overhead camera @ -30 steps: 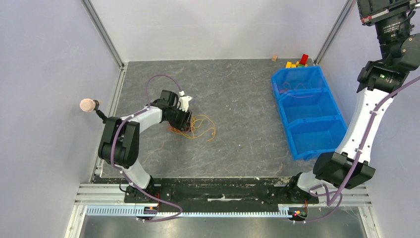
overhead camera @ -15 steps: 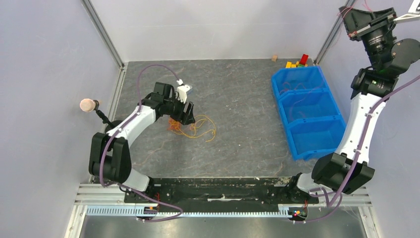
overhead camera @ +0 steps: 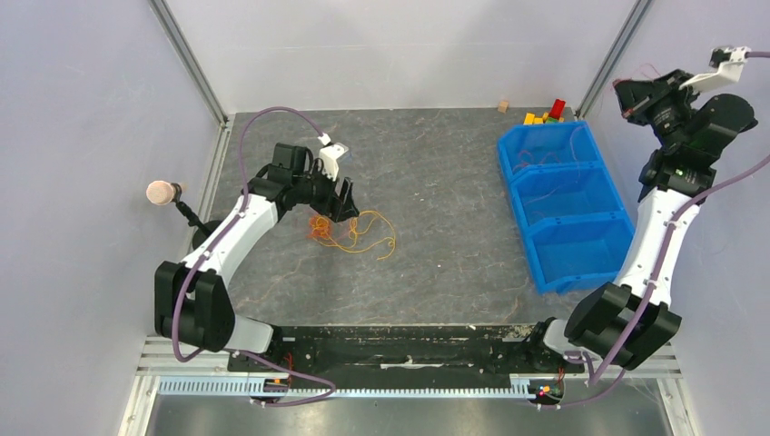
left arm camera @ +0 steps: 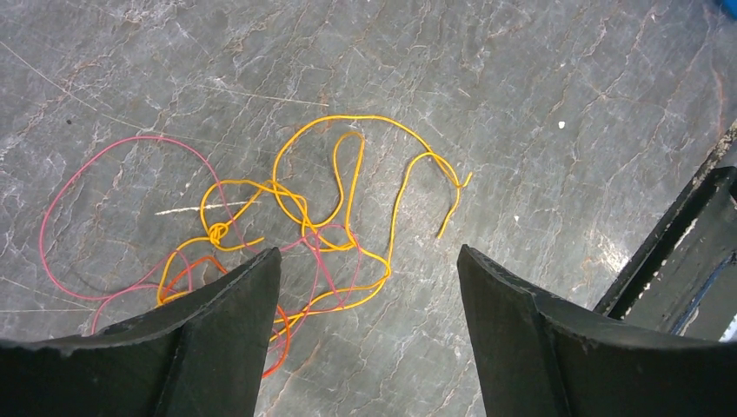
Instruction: Untangle the cables
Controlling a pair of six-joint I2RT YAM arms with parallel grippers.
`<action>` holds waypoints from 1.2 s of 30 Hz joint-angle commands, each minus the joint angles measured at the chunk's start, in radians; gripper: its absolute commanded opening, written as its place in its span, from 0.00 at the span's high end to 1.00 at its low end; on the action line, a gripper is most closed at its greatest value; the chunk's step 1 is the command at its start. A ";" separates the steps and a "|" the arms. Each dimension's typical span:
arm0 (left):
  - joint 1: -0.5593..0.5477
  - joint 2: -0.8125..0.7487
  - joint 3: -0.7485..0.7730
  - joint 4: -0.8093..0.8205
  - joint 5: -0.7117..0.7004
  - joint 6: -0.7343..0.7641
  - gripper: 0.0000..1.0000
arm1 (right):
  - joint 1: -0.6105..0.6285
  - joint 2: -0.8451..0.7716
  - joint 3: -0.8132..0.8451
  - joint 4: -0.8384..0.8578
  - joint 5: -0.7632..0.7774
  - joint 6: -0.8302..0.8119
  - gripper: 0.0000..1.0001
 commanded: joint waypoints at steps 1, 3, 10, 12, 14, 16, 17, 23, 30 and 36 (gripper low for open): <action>-0.004 -0.047 0.021 -0.003 0.022 -0.016 0.18 | -0.020 -0.009 -0.037 -0.222 0.029 -0.337 1.00; -0.004 -0.050 0.021 -0.003 0.019 -0.017 0.18 | -0.019 0.005 -0.076 -0.310 0.035 -0.445 1.00; -0.003 -0.059 0.025 0.001 0.023 -0.044 0.18 | 0.034 0.130 -0.186 -0.533 0.136 -0.793 1.00; -0.004 -0.065 0.021 0.007 0.026 -0.054 0.18 | 0.070 0.173 -0.191 -0.568 0.191 -0.865 1.00; -0.004 -0.073 0.016 0.012 0.028 -0.063 0.17 | 0.097 0.211 -0.196 -0.580 0.248 -0.908 1.00; -0.004 -0.079 0.013 0.017 0.025 -0.067 0.17 | 0.113 0.255 -0.191 -0.593 0.304 -0.941 1.00; -0.003 -0.078 0.013 0.020 0.025 -0.070 0.17 | 0.119 0.280 -0.185 -0.607 0.318 -0.956 1.00; -0.004 -0.075 0.020 0.005 0.012 -0.056 0.17 | 0.136 0.423 -0.073 -0.780 0.389 -1.014 0.84; -0.003 -0.060 0.056 -0.076 -0.008 0.000 0.16 | 0.134 0.363 -0.019 -0.852 0.344 -1.030 0.33; -0.003 -0.078 0.053 -0.112 -0.037 0.034 0.16 | 0.135 0.350 0.085 -0.950 0.318 -1.043 0.31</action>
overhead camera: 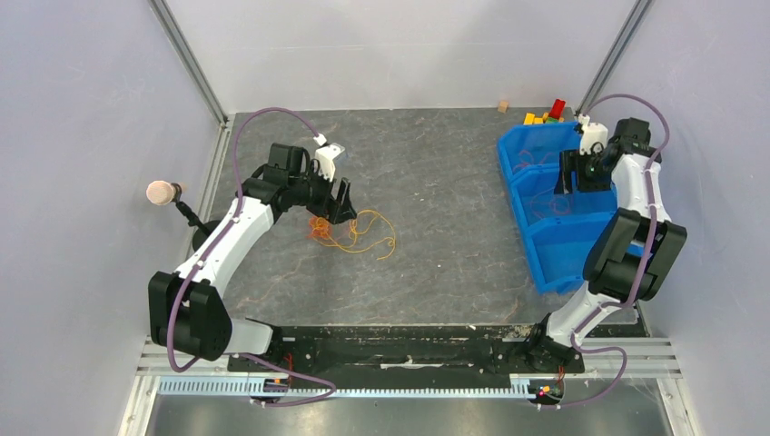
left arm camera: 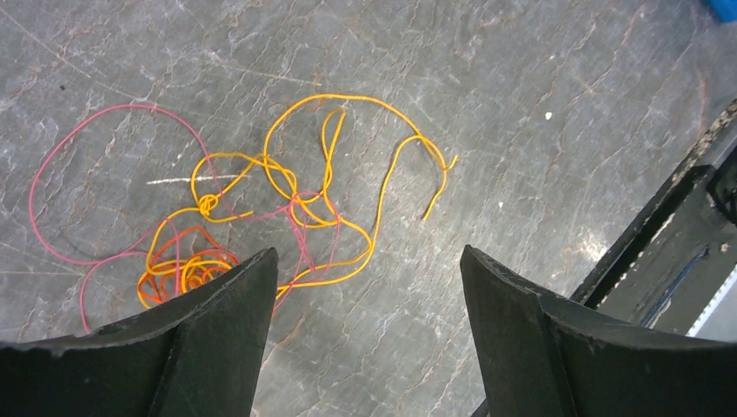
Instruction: Untangle the cables
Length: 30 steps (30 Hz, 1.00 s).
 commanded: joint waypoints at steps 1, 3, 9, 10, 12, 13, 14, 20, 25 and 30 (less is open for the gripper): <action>-0.003 -0.025 0.037 -0.053 -0.038 0.089 0.16 | -0.001 -0.059 0.115 -0.101 -0.040 -0.038 0.30; -0.002 -0.011 0.039 -0.092 -0.080 0.122 0.16 | -0.001 -0.067 0.153 -0.136 -0.049 -0.053 0.25; -0.002 0.102 0.008 -0.168 -0.229 0.228 0.16 | 0.074 -0.117 0.203 -0.250 -0.150 -0.080 0.09; -0.002 0.124 -0.002 -0.159 -0.255 0.236 0.16 | 0.104 -0.135 0.187 -0.249 -0.161 -0.070 0.08; -0.002 0.182 -0.016 -0.142 -0.278 0.241 0.16 | 0.180 -0.178 0.144 -0.230 -0.188 -0.047 0.05; -0.002 0.207 -0.015 -0.134 -0.281 0.236 0.16 | 0.211 -0.197 0.124 -0.218 -0.200 -0.032 0.05; -0.003 0.231 -0.012 -0.123 -0.279 0.228 0.16 | 0.239 -0.216 0.099 -0.205 -0.202 -0.016 0.04; -0.022 0.376 0.033 -0.085 -0.255 0.173 0.28 | 0.315 -0.301 0.047 -0.233 -0.207 -0.040 0.01; -0.024 0.412 0.065 -0.121 -0.189 0.149 0.50 | 0.316 -0.380 0.009 -0.248 -0.105 -0.046 0.02; -0.025 0.396 0.087 -0.201 -0.130 0.173 0.75 | 0.315 -0.407 0.005 -0.285 -0.056 -0.036 0.01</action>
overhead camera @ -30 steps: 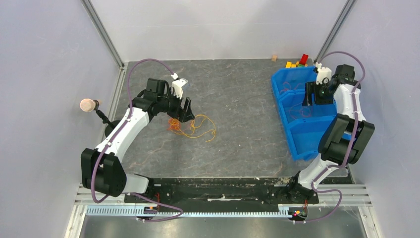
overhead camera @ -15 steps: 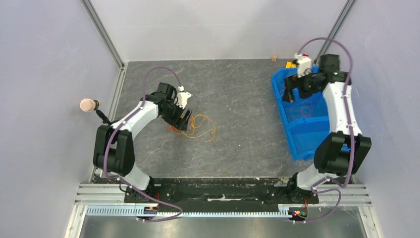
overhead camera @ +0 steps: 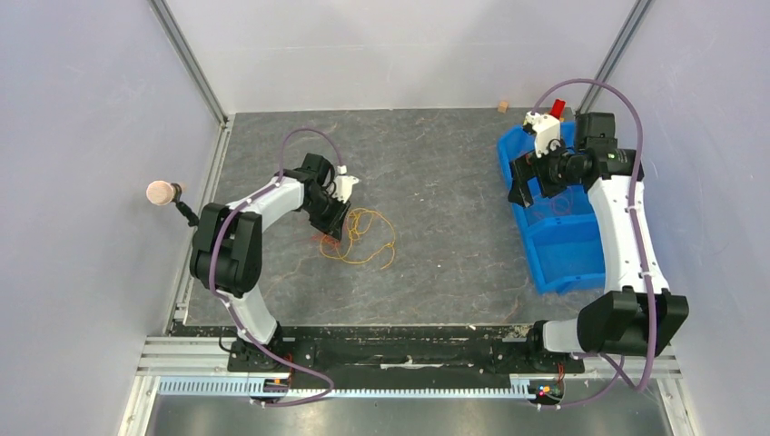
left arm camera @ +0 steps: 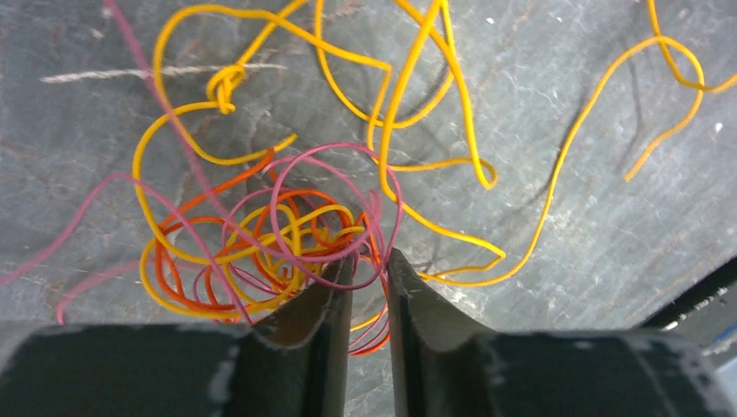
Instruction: Untangle the cables
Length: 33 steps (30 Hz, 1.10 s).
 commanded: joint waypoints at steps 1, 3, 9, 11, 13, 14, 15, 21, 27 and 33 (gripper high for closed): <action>-0.007 -0.025 0.032 -0.081 0.078 0.024 0.80 | -0.003 -0.055 -0.013 -0.036 0.055 -0.002 0.01; -0.008 -0.056 0.032 -0.103 0.087 0.053 0.89 | -0.002 -0.093 -0.026 -0.042 0.036 -0.019 0.01; -0.007 -0.145 0.063 -0.154 0.158 0.058 0.98 | -0.002 -0.205 -0.095 -0.059 -0.038 -0.063 0.01; -0.008 -0.168 0.063 -0.148 0.190 0.049 0.98 | -0.002 -0.225 -0.136 -0.021 -0.066 -0.058 0.01; -0.008 -0.189 0.066 -0.136 0.218 0.036 0.98 | -0.002 -0.221 -0.176 0.028 -0.101 -0.042 0.01; -0.007 -0.196 0.072 -0.133 0.233 0.030 0.98 | -0.002 -0.208 -0.183 0.047 -0.130 -0.043 0.01; -0.008 -0.202 0.079 -0.133 0.257 0.029 0.98 | -0.002 -0.196 -0.187 0.074 -0.154 -0.042 0.01; -0.030 -0.198 0.136 -0.083 0.320 0.069 0.98 | -0.002 -0.075 -0.102 0.242 -0.261 0.024 0.01; -0.078 -0.235 0.154 0.055 0.398 0.153 0.98 | 0.011 0.003 -0.062 0.496 -0.240 0.305 0.01; -0.111 -0.242 0.206 0.226 0.508 0.132 0.98 | 0.096 0.168 0.087 0.534 -0.157 0.355 0.01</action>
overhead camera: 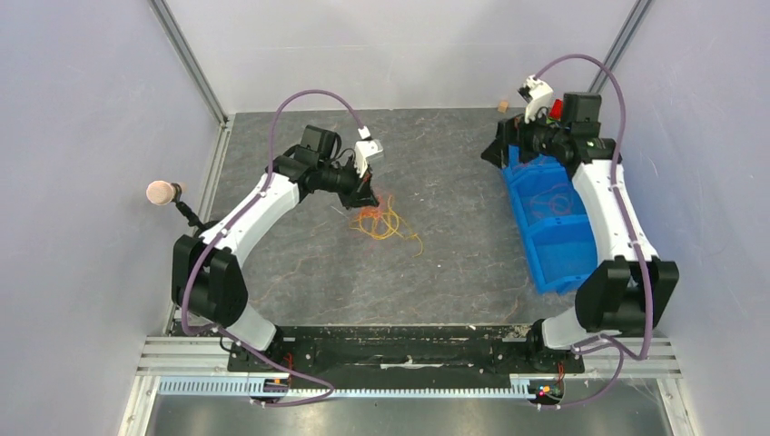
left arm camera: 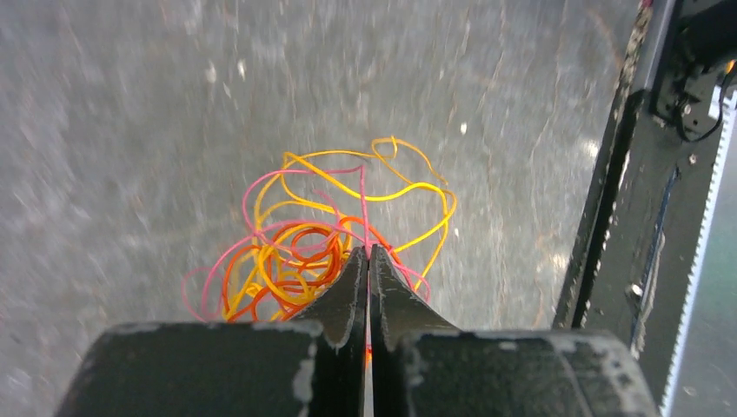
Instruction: Untangle the cables
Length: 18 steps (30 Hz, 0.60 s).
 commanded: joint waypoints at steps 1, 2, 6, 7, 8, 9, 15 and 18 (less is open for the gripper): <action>-0.008 -0.021 0.061 0.158 0.118 0.045 0.98 | 0.097 0.108 0.126 0.085 0.042 0.074 0.01; -0.008 -0.001 0.053 0.141 0.108 0.063 0.98 | 0.123 0.134 0.136 0.074 0.047 0.065 0.01; 0.002 0.132 0.002 0.109 0.049 0.074 0.98 | 0.242 0.186 0.049 0.103 0.057 0.041 0.07; 0.003 0.159 -0.008 0.108 0.033 0.068 0.96 | 0.275 0.193 0.013 0.117 0.055 0.041 0.07; 0.004 0.186 -0.014 0.113 0.012 0.050 0.92 | 0.306 0.199 -0.012 0.134 0.051 0.040 0.08; 0.008 0.206 -0.021 0.121 0.001 0.028 0.90 | 0.331 0.205 -0.051 0.154 0.049 0.046 0.08; 0.064 0.229 -0.059 0.179 -0.005 -0.119 0.77 | 0.435 0.276 -0.127 0.258 0.028 0.068 0.13; 0.067 0.212 -0.081 0.179 -0.024 -0.112 0.71 | 0.464 0.320 -0.125 0.289 0.030 0.066 0.16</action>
